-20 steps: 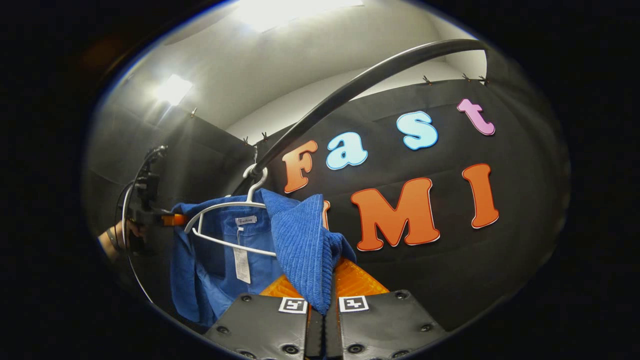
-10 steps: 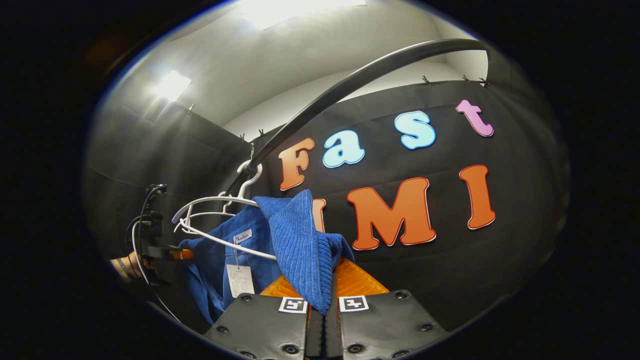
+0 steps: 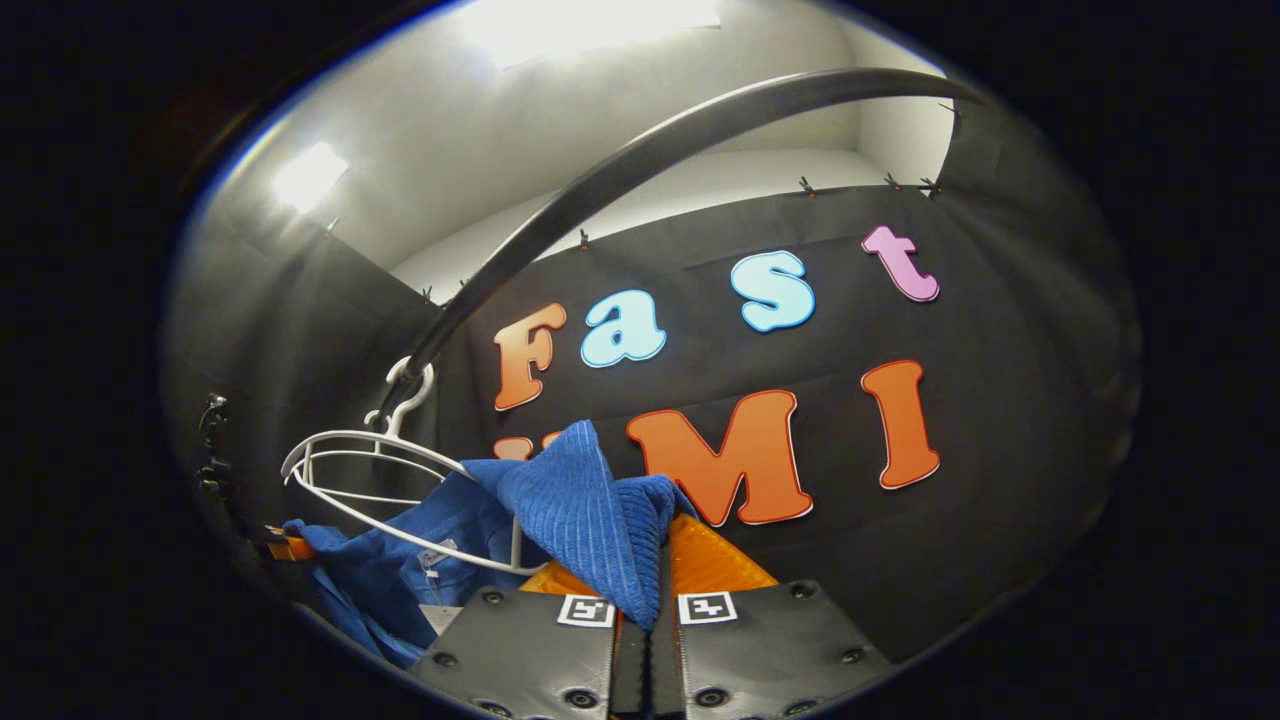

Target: Grasp the clothes on the hanger with both hands and then place them into the laundry hamper below.

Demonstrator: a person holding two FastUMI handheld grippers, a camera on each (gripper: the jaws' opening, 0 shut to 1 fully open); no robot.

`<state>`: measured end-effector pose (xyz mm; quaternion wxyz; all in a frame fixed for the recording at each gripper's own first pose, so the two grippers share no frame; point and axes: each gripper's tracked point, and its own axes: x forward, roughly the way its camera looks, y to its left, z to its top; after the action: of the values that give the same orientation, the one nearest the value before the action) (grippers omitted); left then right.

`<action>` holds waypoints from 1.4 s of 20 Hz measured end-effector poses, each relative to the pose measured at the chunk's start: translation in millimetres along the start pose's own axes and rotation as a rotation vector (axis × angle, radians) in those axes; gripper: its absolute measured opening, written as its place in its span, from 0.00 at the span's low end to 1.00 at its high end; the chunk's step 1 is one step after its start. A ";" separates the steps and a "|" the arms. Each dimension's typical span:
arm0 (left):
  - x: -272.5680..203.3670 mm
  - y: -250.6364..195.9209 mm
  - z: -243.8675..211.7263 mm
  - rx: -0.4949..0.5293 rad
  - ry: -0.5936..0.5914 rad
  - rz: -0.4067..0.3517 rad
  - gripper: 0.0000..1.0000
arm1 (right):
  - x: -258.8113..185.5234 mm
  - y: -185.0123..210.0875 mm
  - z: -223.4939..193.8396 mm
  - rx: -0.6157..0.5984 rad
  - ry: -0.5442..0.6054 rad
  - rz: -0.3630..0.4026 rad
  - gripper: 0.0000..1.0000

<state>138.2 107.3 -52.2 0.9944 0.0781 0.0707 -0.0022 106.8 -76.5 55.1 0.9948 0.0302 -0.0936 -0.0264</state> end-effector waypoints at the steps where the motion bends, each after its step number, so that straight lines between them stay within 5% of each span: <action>1: -1.4 -6.0 -0.4 -0.012 0.000 -0.010 0.00 | 2.0 -7.3 -0.6 -0.007 -0.001 -0.014 0.14; 15: 2.4 -98.5 -61.5 -0.067 0.100 -0.164 0.01 | -7.7 -103.1 -66.4 -0.148 0.165 -0.228 0.14; 21: -17.0 -123.4 -71.1 -0.048 0.130 -0.228 0.01 | -32.9 -81.3 -74.7 -0.158 0.197 -0.170 0.14; 28: -34.6 -142.5 -93.8 -0.090 0.188 -0.261 0.01 | -45.9 -16.8 -108.1 -0.133 0.268 -0.014 0.14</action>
<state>88.5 -19.1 -161.2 0.9772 0.0234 0.1730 -0.1207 81.3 -84.6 -60.5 0.9980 -0.0317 0.0420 -0.0353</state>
